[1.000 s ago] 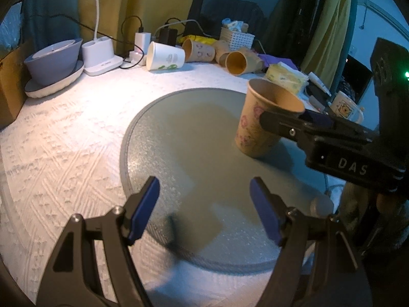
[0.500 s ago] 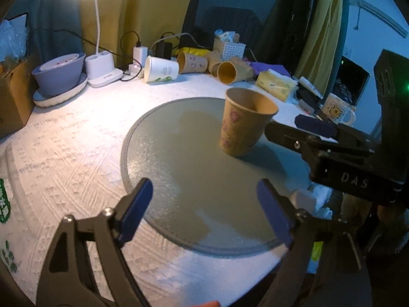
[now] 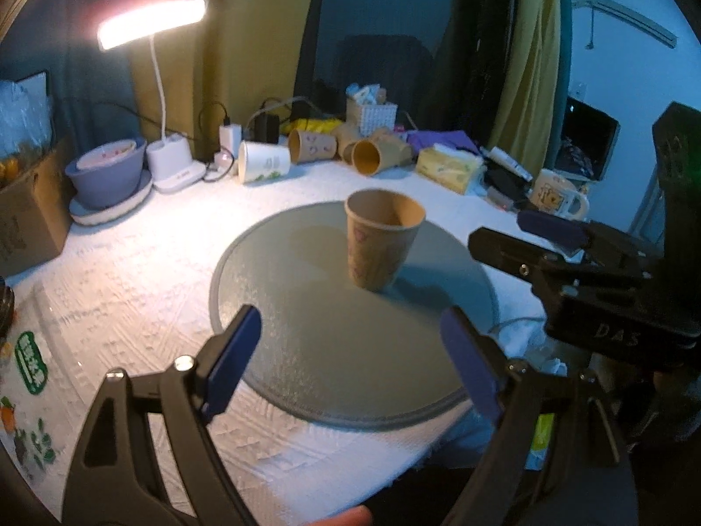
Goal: Flip cup upright
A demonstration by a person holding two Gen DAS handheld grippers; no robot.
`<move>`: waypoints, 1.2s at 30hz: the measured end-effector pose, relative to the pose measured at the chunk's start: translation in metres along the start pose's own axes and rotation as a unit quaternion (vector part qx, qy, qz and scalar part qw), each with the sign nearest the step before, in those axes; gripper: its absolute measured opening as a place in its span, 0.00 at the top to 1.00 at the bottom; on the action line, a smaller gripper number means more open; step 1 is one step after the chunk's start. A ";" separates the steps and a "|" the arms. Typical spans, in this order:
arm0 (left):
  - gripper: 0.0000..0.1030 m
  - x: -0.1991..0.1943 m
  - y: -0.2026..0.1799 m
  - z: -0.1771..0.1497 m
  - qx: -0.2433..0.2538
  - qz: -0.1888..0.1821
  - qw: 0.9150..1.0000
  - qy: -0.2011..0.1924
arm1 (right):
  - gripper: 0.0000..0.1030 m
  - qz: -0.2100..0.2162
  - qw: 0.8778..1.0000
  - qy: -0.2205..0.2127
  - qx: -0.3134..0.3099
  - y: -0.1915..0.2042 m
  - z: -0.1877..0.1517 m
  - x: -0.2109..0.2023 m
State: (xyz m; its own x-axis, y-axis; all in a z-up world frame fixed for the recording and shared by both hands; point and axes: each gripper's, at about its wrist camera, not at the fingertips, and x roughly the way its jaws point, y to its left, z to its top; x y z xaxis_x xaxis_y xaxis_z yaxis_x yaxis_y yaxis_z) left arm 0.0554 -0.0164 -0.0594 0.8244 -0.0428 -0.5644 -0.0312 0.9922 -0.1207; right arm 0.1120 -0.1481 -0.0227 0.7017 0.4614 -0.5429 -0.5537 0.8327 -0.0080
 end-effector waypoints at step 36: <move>0.17 -0.103 -0.044 0.037 0.038 0.054 0.985 -0.158 | 0.27 0.010 0.995 -0.097 -0.025 -0.004 0.018 -0.112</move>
State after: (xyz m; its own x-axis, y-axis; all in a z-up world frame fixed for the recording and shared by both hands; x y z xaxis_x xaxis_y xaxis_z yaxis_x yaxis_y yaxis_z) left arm -0.0071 -0.0515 0.0347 0.9540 0.0900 -0.2859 -0.0956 0.9954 -0.0057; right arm 0.0439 -0.1977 0.0531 0.7605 0.5322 -0.3720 -0.5868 0.8086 -0.0429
